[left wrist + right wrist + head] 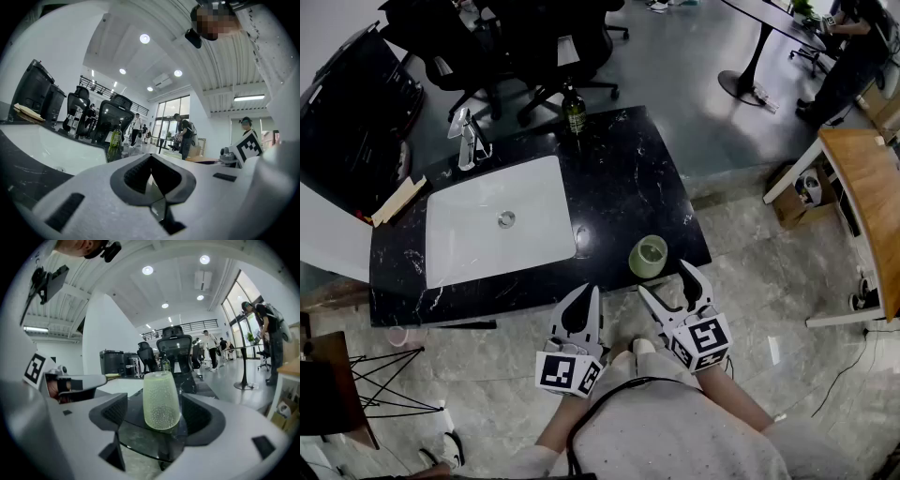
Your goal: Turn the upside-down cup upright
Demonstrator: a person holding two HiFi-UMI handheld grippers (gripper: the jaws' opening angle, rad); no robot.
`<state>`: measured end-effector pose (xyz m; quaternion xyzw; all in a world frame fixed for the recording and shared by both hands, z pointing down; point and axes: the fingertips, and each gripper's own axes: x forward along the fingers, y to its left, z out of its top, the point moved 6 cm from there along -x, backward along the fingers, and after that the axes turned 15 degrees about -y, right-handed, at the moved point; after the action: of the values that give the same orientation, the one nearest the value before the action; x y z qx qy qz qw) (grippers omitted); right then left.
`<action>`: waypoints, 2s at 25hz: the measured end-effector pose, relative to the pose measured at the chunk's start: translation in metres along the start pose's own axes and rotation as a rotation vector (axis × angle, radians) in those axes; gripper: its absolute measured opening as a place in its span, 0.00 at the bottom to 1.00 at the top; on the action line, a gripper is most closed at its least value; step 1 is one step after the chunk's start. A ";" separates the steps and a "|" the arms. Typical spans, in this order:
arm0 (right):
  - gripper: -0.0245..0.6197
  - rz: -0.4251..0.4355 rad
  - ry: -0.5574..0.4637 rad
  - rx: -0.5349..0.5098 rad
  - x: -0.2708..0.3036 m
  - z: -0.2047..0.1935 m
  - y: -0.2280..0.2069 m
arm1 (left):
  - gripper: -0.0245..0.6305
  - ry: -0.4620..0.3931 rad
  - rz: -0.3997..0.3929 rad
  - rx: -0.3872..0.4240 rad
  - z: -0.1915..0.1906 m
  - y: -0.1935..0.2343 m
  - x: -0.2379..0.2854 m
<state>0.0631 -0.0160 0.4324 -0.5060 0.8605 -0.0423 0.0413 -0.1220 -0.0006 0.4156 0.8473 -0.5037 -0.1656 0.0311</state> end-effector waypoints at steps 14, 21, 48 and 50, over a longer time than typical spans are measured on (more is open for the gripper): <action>0.58 -0.013 0.107 -0.124 0.038 -0.040 -0.015 | 0.05 -0.014 0.037 0.007 -0.021 0.009 0.005; 0.58 -0.029 0.112 -0.178 0.039 -0.041 -0.014 | 0.05 -0.026 0.048 0.006 -0.027 0.009 0.004; 0.55 0.088 0.121 0.690 0.043 -0.004 -0.008 | 0.05 -0.036 0.091 -0.024 -0.001 -0.002 0.017; 0.55 0.089 0.098 0.819 0.044 -0.007 -0.008 | 0.05 -0.033 0.089 -0.020 -0.001 -0.002 0.016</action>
<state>0.0479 -0.0581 0.4388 -0.4074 0.7946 -0.4034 0.1998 -0.1127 -0.0137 0.4118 0.8208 -0.5397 -0.1829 0.0387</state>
